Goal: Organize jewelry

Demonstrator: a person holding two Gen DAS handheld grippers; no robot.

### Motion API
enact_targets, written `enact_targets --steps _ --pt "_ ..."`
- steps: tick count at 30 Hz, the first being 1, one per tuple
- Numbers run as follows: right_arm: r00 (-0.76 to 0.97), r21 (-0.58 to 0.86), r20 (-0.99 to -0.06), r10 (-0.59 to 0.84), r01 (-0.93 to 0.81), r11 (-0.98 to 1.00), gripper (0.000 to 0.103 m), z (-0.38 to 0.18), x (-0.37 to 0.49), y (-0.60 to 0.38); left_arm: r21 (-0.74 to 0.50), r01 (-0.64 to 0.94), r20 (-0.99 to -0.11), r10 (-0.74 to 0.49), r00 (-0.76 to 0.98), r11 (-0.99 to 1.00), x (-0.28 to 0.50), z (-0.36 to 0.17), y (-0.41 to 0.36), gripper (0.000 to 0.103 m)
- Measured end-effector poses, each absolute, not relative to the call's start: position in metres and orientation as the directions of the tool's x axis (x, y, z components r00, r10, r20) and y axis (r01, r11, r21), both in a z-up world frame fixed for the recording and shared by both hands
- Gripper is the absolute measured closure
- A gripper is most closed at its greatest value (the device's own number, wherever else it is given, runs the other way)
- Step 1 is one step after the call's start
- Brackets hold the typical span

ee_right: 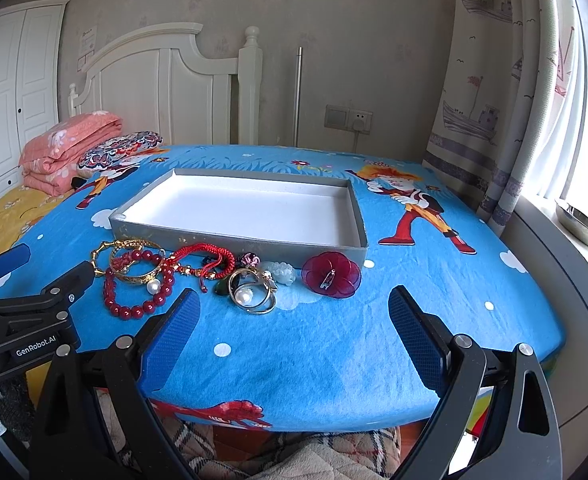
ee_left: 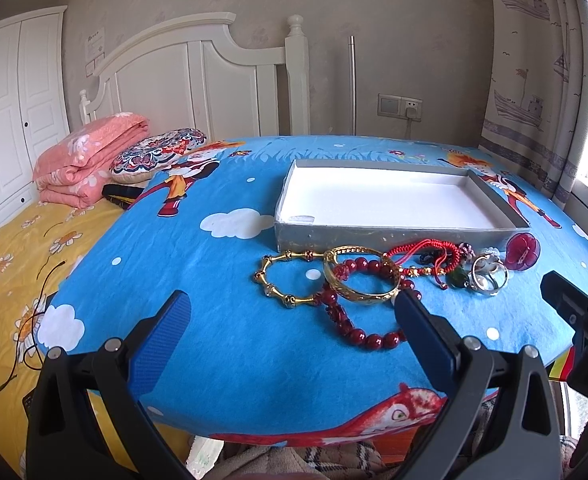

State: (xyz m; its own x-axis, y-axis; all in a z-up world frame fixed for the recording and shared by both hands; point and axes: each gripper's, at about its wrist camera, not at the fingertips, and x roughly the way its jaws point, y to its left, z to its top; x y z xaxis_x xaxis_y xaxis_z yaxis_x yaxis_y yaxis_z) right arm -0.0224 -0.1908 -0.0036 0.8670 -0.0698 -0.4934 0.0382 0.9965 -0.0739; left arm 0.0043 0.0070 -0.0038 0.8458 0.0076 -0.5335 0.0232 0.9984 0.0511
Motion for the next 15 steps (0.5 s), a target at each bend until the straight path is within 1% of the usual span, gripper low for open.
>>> enact_targets --steps 15 --pt "0.865 -0.072 -0.497 -0.069 0.038 0.997 0.014 -0.0056 -0.0225 -0.1898 0.044 0.019 -0.54 0.008 0.842 0.999 0.0047 -0.0052 0.01 0.004"
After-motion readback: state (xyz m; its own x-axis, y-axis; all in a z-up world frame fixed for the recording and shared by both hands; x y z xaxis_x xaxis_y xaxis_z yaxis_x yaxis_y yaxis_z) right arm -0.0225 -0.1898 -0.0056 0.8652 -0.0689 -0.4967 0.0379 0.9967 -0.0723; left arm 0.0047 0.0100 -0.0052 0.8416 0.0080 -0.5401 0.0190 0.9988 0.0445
